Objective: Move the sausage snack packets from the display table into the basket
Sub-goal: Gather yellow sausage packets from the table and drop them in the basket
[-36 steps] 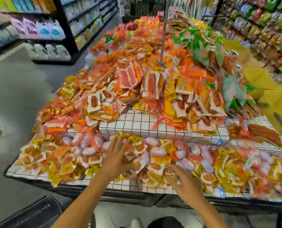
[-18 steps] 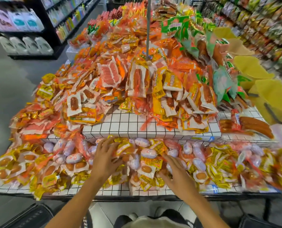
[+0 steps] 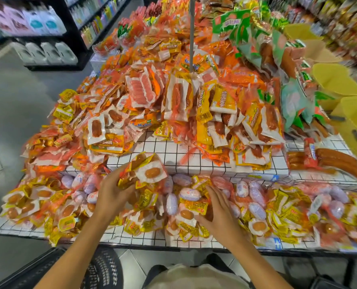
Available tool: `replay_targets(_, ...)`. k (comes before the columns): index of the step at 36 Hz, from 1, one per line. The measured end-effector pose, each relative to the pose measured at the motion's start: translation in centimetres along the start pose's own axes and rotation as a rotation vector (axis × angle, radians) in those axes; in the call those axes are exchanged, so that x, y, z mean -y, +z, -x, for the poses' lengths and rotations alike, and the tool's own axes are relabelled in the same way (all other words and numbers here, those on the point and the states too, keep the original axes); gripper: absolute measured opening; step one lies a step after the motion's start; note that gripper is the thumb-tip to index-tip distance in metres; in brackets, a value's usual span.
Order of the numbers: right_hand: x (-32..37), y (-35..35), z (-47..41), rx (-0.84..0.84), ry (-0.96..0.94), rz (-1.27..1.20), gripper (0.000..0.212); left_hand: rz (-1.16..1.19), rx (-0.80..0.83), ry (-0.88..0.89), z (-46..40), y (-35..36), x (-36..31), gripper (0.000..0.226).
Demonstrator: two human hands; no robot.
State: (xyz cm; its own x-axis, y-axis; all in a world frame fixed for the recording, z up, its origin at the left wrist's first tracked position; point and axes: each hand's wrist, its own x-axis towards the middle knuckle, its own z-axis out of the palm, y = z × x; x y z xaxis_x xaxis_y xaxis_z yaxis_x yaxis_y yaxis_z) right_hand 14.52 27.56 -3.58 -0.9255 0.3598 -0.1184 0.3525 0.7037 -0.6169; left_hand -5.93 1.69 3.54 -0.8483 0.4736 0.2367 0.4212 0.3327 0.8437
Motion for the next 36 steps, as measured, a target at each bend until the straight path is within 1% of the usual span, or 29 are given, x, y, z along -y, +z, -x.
replay_targets(2, -0.6, 0.6, 0.1, 0.056, 0.021, 0.144, 0.121, 0.069, -0.051, -0.056, 0.1, -0.2, -0.5, 0.066)
replay_targets(4, -0.7, 1.4, 0.2, 0.091, 0.015, 0.275, 0.135, 0.170, -0.086, -0.110, 0.3, 0.0, -0.9, 0.055)
replay_targets(7, -0.6, 2.7, -0.1, 0.096, 0.000, 0.339, 0.141, 0.298, -0.101, -0.178, 1.1, 1.0, -1.1, 0.035)
replay_targets(9, -0.6, 3.0, -0.6, 0.072, 0.010, 0.348, 0.140, 0.358, -0.067, -0.260, 1.8, 1.8, -0.8, 0.035)
replay_targets(11, -0.6, 2.8, -1.0, 0.008, 0.002, 0.357, 0.131, 0.374, -0.013, -0.298, 2.5, 2.7, -0.1, 0.038)
replay_targets(13, -0.7, 2.3, -1.4, -0.078, -0.034, 0.370, 0.112, 0.385, 0.035, -0.323, 3.2, 3.6, 0.5, 0.039)
replay_targets(14, -0.8, 2.0, -1.7, -0.080, -0.035, 0.386, 0.108, 0.388, 0.046, -0.330, 3.5, 4.0, 0.8, 0.036)
replay_targets(17, -0.8, 1.6, -2.6, -0.030, -0.039, 0.419, 0.113, 0.380, 0.036, -0.368, 4.2, 4.7, 1.5, 0.027)
replay_targets(19, -0.7, 2.0, -3.0, -0.012, -0.089, 0.416, 0.113, 0.380, 0.037, -0.415, 4.5, 4.7, 2.3, 0.017)
replay_targets(21, -0.5, 2.2, -3.1, 0.020, -0.145, 0.421, 0.113, 0.360, 0.049, -0.421, 4.7, 4.5, 2.9, 0.017)
replay_targets(24, -0.3, 1.2, -3.1, 0.074, -0.195, 0.422, 0.101, 0.353, 0.041, -0.425, 4.9, 4.3, 2.9, 0.022)
replay_targets(25, -0.2, 0.5, -3.0, 0.042, -0.232, 0.420, 0.095, 0.367, 0.030, -0.433, 4.9, 4.3, 2.8, 0.023)
replay_targets(28, 0.0, -0.8, -3.2, -0.130, -0.367, 0.436, 0.077, 0.380, 0.007, -0.439, 4.8, 4.1, 2.8, 0.023)
replay_targets(31, 0.3, -1.7, -3.9, -0.211, -0.442, 0.491, 0.061, 0.422, -0.003, -0.447, 4.6, 3.8, 2.9, 0.024)
replay_targets(33, 0.5, -2.3, -4.4, -0.165, -0.428, 0.484, 0.055, 0.447, -0.015, -0.440, 4.6, 3.6, 2.7, 0.028)
replay_targets(36, 0.4, -2.8, -4.8, 0.027, -0.368, 0.353, 0.051, 0.428, -0.020, -0.438, 4.6, 3.6, 2.6, 0.028)
